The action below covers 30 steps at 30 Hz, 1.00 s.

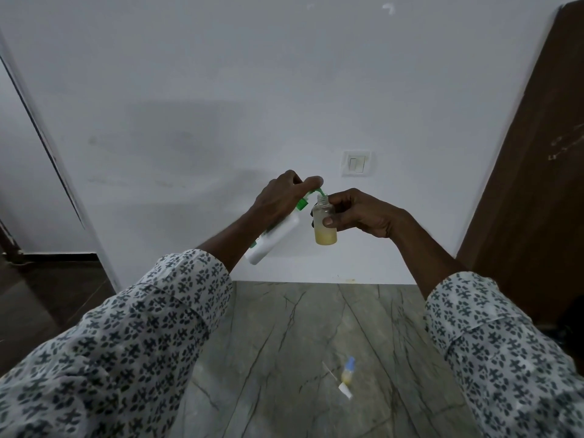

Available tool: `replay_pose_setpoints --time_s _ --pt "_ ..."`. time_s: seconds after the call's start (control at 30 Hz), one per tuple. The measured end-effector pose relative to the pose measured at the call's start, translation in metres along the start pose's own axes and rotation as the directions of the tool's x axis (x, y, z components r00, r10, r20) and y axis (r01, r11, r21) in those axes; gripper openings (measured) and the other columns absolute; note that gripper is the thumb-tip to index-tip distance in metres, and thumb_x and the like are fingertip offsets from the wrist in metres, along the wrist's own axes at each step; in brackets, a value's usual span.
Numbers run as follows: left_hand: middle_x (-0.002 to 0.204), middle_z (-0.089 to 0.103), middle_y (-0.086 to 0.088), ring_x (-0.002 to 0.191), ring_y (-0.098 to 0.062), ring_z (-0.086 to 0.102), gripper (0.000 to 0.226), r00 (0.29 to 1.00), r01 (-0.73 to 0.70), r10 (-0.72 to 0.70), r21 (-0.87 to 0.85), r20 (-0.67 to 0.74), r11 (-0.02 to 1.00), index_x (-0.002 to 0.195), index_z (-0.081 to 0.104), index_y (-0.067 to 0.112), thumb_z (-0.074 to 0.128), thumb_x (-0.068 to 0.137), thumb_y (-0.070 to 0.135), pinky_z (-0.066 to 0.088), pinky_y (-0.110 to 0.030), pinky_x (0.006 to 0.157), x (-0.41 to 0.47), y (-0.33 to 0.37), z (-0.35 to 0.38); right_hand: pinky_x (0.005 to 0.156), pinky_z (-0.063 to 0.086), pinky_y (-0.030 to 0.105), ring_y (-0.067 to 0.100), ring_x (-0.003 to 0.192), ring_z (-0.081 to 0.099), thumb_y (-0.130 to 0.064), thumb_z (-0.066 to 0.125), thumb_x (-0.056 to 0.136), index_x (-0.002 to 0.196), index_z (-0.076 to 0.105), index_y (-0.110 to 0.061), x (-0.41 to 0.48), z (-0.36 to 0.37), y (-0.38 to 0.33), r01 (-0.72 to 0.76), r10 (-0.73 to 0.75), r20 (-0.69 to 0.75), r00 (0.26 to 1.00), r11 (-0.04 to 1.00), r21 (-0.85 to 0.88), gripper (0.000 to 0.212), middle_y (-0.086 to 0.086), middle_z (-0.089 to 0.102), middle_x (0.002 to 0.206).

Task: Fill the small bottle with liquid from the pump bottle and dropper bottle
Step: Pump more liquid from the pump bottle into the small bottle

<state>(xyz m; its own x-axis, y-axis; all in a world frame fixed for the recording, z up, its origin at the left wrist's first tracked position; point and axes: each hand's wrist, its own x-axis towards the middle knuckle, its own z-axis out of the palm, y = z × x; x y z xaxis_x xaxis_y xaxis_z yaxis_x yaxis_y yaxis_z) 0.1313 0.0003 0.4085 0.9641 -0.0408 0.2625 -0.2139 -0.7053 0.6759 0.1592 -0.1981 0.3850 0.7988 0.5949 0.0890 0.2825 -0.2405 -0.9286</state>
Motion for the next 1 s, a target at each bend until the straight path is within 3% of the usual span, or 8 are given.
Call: replay_pose_setpoints --time_s 0.17,0.33,0.5,0.6,0.8,0.87,1.0 --pt "0.087 0.058 0.002 0.082 -0.019 0.055 0.065 1.000 0.005 -0.005 -0.041 0.003 0.999 0.099 0.058 0.012 0.042 0.078 0.072 0.047 -0.041 0.081 -0.005 0.005 -0.003 0.105 0.040 0.058 0.038 0.119 0.058 -0.008 0.069 0.079 0.120 0.064 -0.006 -0.004 -0.002 -0.002 0.002 -0.010 0.092 0.996 0.996 0.088 0.042 0.021 0.065 0.122" --pt "0.096 0.063 -0.008 0.082 -0.023 0.055 0.076 1.000 -0.005 0.005 -0.052 0.003 0.999 0.102 0.059 0.005 0.040 0.073 0.073 0.047 -0.041 0.080 -0.009 0.015 -0.005 0.106 0.039 0.058 0.038 0.120 0.057 0.000 0.061 0.084 0.131 0.055 -0.004 -0.007 -0.001 0.000 0.022 -0.053 0.153 0.987 0.980 0.196 0.047 0.022 0.062 0.126" --pt "0.097 0.063 -0.005 0.092 -0.026 0.061 0.075 1.000 0.004 -0.003 -0.042 0.010 0.999 0.104 0.058 0.009 0.038 0.072 0.074 0.049 -0.046 0.089 -0.011 0.017 -0.004 0.104 0.041 0.057 0.044 0.121 0.054 -0.015 0.075 0.080 0.134 0.050 -0.003 -0.011 -0.001 0.001 0.020 -0.077 0.196 0.978 0.961 0.277 0.061 0.026 0.058 0.129" --pt "0.098 0.063 -0.006 0.093 -0.027 0.061 0.074 1.000 -0.003 0.004 -0.042 0.008 0.999 0.104 0.058 0.009 0.038 0.074 0.073 0.049 -0.046 0.088 -0.012 0.019 -0.003 0.104 0.041 0.057 0.045 0.122 0.051 -0.017 0.075 0.081 0.134 0.049 -0.005 -0.012 0.000 0.003 0.025 -0.094 0.208 0.974 0.951 0.308 0.060 0.029 0.054 0.130" --pt "0.101 0.064 -0.008 0.095 -0.027 0.061 0.071 1.000 -0.003 0.003 -0.036 -0.002 0.999 0.106 0.058 0.009 0.040 0.074 0.070 0.048 -0.046 0.088 -0.013 0.021 -0.002 0.099 0.045 0.051 0.042 0.120 0.054 -0.003 0.064 0.087 0.135 0.048 -0.003 -0.014 -0.001 0.001 0.039 -0.099 0.206 0.974 0.961 0.275 0.051 0.025 0.058 0.127" --pt "0.098 0.063 -0.007 0.094 -0.028 0.060 0.067 1.000 -0.004 0.003 -0.043 -0.011 0.999 0.103 0.058 0.010 0.042 0.072 0.067 0.048 -0.046 0.087 -0.012 0.021 -0.003 0.097 0.047 0.049 0.041 0.118 0.056 0.003 0.054 0.089 0.134 0.047 0.000 -0.014 -0.001 0.001 0.041 -0.093 0.203 0.975 0.969 0.245 0.046 0.024 0.059 0.125" --pt "0.087 0.058 0.001 0.091 -0.025 0.059 0.059 1.000 0.011 -0.011 -0.027 -0.001 1.000 0.101 0.058 0.013 0.045 0.069 0.061 0.048 -0.044 0.085 -0.011 0.018 -0.003 0.100 0.046 0.051 0.042 0.119 0.055 0.004 0.054 0.088 0.135 0.044 0.006 -0.012 0.000 0.002 0.024 -0.063 0.215 0.975 0.984 0.176 0.048 0.029 0.055 0.128"
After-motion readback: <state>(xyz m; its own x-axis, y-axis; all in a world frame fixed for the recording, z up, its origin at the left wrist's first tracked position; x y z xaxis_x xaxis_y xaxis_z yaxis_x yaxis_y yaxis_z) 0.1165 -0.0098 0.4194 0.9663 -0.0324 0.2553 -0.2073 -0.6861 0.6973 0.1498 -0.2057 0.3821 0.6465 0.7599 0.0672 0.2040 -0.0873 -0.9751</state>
